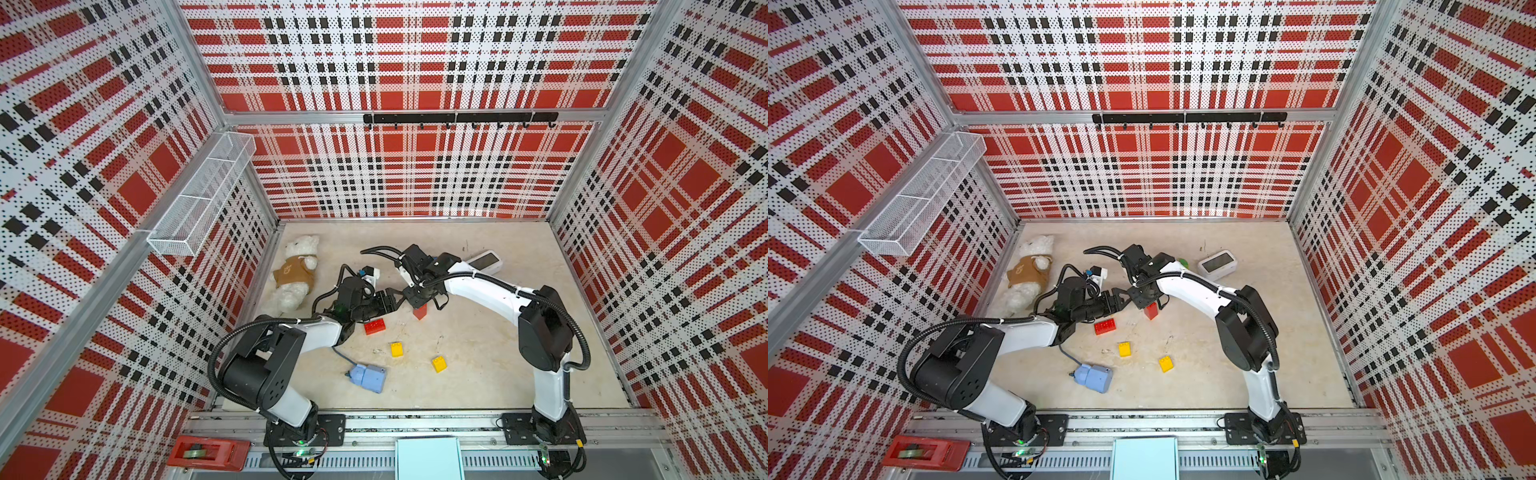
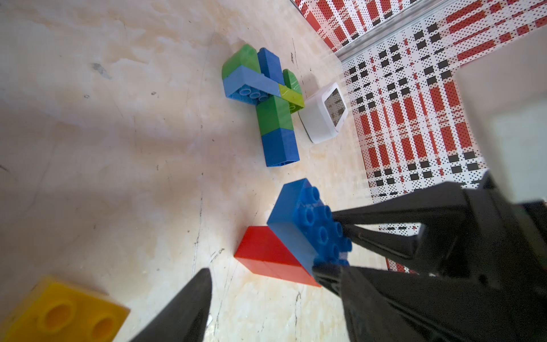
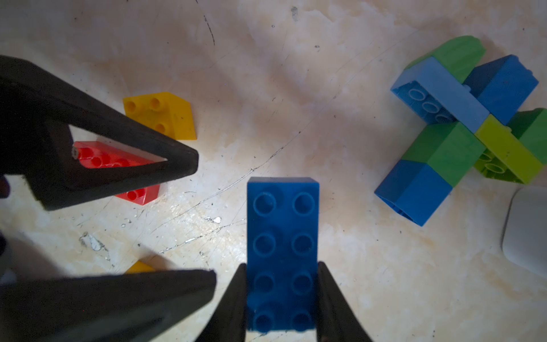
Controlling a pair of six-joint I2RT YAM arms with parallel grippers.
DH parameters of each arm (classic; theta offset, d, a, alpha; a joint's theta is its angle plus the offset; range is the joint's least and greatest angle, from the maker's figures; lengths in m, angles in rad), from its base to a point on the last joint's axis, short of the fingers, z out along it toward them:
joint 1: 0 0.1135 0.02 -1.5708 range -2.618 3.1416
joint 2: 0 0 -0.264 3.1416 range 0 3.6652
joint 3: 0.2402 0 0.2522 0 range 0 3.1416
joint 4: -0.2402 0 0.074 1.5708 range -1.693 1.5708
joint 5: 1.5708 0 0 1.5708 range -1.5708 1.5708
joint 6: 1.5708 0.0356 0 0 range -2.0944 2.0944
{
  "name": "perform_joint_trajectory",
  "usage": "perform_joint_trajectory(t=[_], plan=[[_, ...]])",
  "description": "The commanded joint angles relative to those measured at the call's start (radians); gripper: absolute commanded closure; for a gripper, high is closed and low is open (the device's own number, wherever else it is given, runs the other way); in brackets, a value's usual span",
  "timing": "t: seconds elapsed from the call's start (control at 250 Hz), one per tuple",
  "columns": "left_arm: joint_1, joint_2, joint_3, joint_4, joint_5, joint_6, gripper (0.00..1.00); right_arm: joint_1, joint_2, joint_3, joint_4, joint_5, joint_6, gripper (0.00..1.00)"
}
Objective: Assemble a fork with lego
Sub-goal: Assemble the lego brick with the lego brick.
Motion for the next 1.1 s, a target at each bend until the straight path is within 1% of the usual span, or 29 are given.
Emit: perform_joint_trajectory(t=[0.0, 0.092, 0.192, 0.264, 0.388, 0.484, 0.608, 0.796, 0.888, 1.096], plan=[[0.004, -0.025, -0.006, -0.012, -0.008, 0.014, 0.28, -0.015, 0.125, -0.107, -0.193, -0.136, -0.009, 1.0], [0.004, -0.026, -0.005, -0.014, -0.007, 0.012, 0.29, -0.022, 0.149, -0.084, -0.254, -0.135, 0.051, 1.0], [0.005, -0.027, -0.003, -0.018, -0.009, 0.014, 0.28, -0.021, 0.156, -0.083, -0.28, -0.122, 0.115, 1.0], [0.004, -0.026, -0.001, -0.017, -0.007, 0.014, 0.28, -0.015, 0.157, -0.079, -0.289, -0.108, 0.126, 1.0], [0.006, -0.023, 0.005, -0.018, -0.005, 0.014, 0.28, 0.015, 0.158, -0.072, -0.273, -0.082, 0.03, 1.0], [0.005, -0.024, 0.007, -0.023, -0.004, 0.017, 0.29, 0.029, 0.158, -0.075, -0.25, -0.07, -0.074, 1.0], [0.006, -0.029, 0.009, -0.027, -0.005, 0.019, 0.28, 0.029, 0.163, -0.077, -0.238, -0.11, -0.187, 1.0], [0.006, -0.036, 0.006, -0.029, -0.01, 0.021, 0.28, 0.012, 0.153, -0.073, -0.223, -0.129, -0.264, 1.0], [0.006, -0.045, 0.001, -0.033, -0.01, 0.024, 0.28, -0.005, 0.129, -0.079, -0.204, -0.121, -0.238, 1.0], [-0.008, -0.072, -0.002, -0.069, -0.021, 0.065, 0.29, -0.055, 0.06, -0.109, -0.128, -0.146, -0.107, 1.0]])
